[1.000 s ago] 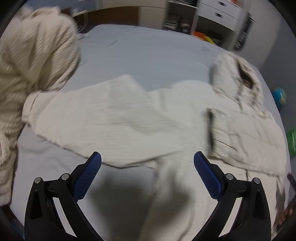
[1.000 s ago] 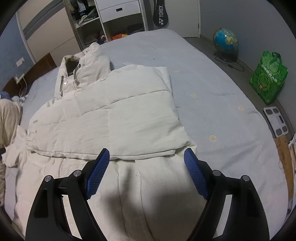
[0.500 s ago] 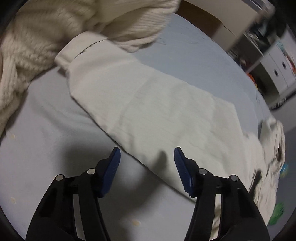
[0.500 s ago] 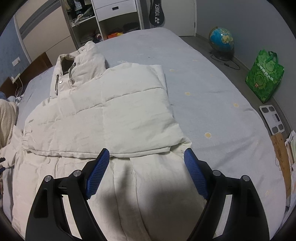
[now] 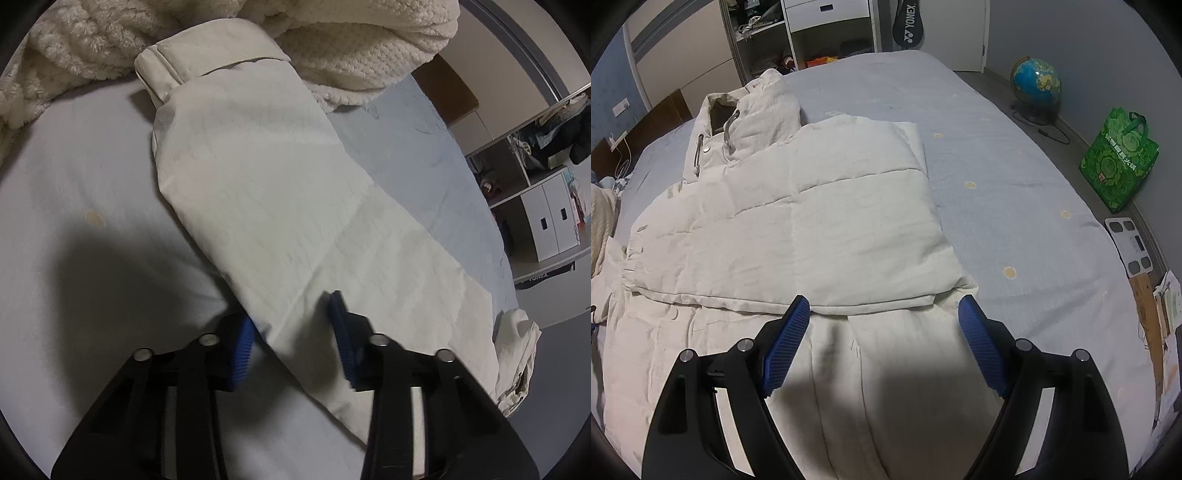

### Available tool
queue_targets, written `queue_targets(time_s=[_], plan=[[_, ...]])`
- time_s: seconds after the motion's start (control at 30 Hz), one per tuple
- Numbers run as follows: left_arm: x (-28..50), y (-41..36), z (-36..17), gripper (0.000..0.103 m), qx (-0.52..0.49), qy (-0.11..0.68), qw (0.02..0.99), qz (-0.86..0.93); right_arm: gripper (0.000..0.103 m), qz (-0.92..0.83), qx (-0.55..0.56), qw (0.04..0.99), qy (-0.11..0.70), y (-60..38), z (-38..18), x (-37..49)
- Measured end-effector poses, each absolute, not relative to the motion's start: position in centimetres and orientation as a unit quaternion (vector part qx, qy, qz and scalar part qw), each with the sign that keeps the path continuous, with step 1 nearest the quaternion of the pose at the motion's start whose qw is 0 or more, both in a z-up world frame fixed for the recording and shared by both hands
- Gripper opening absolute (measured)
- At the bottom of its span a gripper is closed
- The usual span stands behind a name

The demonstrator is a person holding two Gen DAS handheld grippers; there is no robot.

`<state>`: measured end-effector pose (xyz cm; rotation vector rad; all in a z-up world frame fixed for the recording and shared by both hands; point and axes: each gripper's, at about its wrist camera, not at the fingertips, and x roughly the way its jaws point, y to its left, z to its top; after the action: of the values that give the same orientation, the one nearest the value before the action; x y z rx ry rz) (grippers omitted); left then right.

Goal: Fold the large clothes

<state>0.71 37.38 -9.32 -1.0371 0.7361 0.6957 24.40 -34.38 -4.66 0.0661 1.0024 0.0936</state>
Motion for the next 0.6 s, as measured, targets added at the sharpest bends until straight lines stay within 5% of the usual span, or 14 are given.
queue_targets(time_s=[0.17, 0.6], plan=[[-0.5, 37.4, -8.9, 0.008, -0.491, 0.316, 0.742, 0.33, 0.079, 0.043, 0.04, 0.875, 0.481, -34.6, -4.8, 24.7], [0.2, 36.1, -2.7, 0.004, -0.497, 0.256, 0.77, 0.307, 0.079, 0.045, 0.072, 0.876, 0.475, -35.7, -4.5, 24.3]])
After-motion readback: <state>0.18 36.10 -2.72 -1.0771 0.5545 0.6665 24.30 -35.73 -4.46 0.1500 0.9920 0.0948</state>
